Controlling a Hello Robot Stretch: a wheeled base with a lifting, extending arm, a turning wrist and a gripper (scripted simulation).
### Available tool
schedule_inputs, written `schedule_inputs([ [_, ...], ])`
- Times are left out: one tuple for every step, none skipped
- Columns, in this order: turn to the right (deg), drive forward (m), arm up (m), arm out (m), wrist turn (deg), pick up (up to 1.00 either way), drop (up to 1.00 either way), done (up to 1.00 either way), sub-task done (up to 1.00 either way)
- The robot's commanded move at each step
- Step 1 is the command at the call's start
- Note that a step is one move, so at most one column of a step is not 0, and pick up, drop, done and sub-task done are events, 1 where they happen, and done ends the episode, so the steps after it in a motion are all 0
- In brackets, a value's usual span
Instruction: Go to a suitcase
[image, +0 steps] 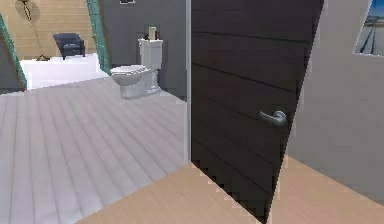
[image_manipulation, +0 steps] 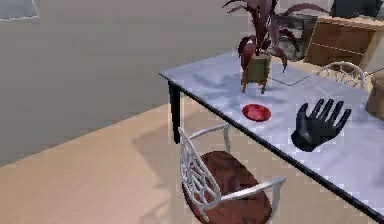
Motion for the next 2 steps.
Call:
schedule_inputs([
  [-33.0,0.00,0.00,0.00,0.0,0.00,0.00,0.00,0.00],
  [0.0,1.00,0.00,0.00,0.0,0.00,0.00,0.00,0.00],
])
